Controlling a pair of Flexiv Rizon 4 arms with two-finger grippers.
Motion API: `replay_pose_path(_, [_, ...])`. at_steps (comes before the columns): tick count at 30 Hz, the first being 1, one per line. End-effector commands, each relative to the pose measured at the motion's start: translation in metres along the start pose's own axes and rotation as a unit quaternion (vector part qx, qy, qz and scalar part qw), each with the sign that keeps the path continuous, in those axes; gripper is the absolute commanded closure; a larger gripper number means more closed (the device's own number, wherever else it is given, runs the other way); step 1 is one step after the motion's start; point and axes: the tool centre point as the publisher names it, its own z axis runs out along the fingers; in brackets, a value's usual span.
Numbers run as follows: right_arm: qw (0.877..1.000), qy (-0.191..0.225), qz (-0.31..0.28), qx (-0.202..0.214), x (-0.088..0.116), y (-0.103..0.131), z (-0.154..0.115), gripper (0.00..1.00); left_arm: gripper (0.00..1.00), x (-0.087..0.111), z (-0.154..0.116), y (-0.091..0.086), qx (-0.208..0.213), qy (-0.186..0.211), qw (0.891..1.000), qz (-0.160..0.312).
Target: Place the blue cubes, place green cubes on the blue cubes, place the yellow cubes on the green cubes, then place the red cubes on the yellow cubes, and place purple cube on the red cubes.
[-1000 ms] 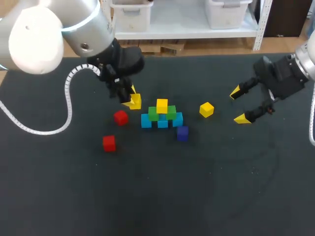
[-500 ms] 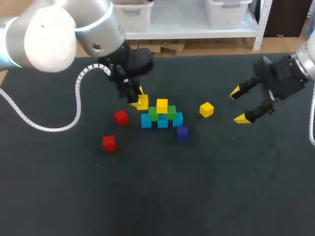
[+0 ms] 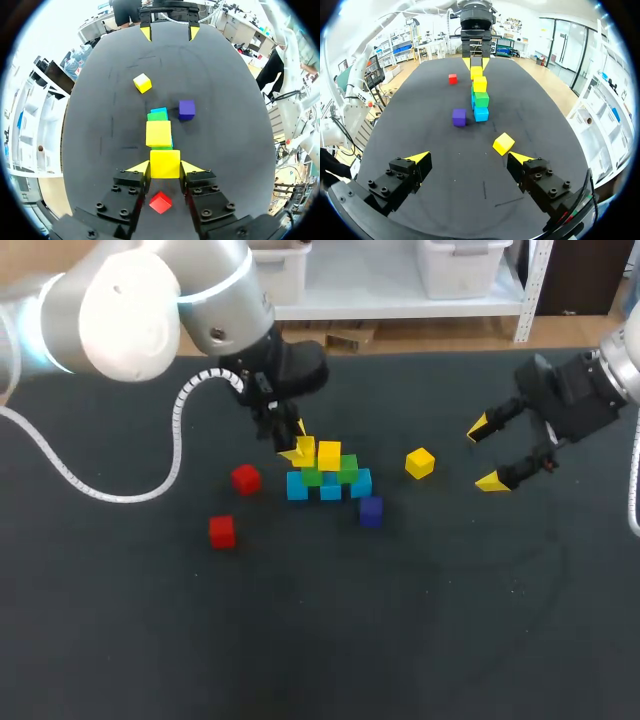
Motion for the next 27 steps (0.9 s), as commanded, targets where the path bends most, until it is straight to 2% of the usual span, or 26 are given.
replay_pose_path(1, [1.000,-0.002,-0.001,-0.001,0.0005,-0.0008,0.0005,0.00,1.00,-0.0017,0.0034,0.0049,0.006,0.001,1.000,0.001])
replay_pose_path(27, [1.000,-0.002,-0.001,-0.001,0.0005,-0.0008,0.0005,0.00,1.00,-0.0006,0.0087,0.0070,0.015,0.002,1.000,0.000])
